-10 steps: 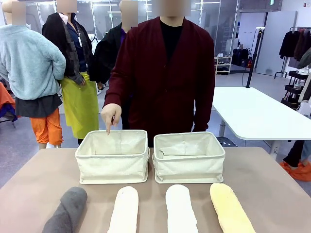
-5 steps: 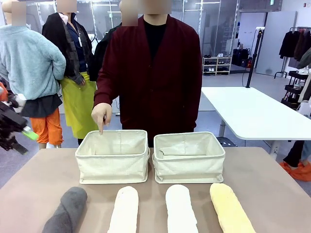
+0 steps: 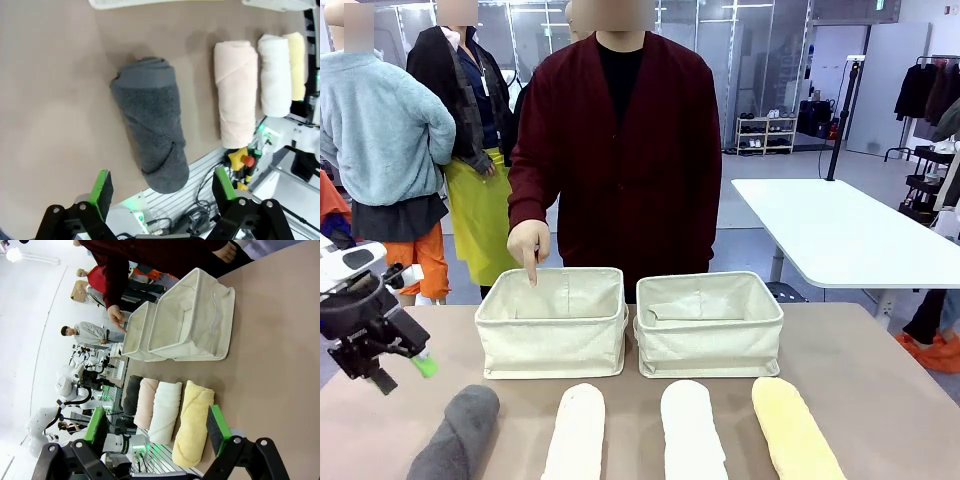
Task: Divide the towels into two baskets.
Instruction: Pick up one hotel-folded towel and place it in the Fabric basket indicated by the person.
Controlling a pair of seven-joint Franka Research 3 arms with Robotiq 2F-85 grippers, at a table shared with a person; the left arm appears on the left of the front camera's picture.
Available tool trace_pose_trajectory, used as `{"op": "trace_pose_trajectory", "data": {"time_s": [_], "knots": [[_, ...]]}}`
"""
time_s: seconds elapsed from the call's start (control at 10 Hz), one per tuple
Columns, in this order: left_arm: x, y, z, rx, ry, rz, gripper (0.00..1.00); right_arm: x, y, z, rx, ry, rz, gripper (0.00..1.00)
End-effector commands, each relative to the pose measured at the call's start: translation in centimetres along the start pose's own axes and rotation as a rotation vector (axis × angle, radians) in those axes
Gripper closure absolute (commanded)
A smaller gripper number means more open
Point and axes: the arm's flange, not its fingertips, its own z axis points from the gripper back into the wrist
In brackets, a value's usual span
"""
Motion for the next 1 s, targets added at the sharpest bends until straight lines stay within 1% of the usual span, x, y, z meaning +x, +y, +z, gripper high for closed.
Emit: {"op": "trace_pose_trajectory", "data": {"time_s": [0.0, 0.1, 0.5, 0.6, 0.9], "knots": [[-1.5, -0.6, 0.7, 0.014, -0.038, 0.008, 0.0, -0.2, 0.2, 0.2, 0.003, 0.003, 0.006, 0.0], [0.0, 0.0, 0.0, 0.0, 0.0, 0.0, 0.0, -0.2, 0.2, 0.2, 0.003, 0.003, 0.006, 0.0], [-0.1, -0.1, 0.0, -0.013, -0.004, -0.003, 0.0, -0.2, 0.2, 0.2, 0.003, 0.003, 0.006, 0.0], [0.1, -1.0, -1.3, 0.014, -0.017, -0.003, 0.0, -0.2, 0.2, 0.2, 0.003, 0.003, 0.006, 0.0], [0.2, -2.0, -4.8, 0.075, 0.017, 0.09, 0.0, -0.2, 0.2, 0.2, 0.003, 0.003, 0.006, 0.0]]}}
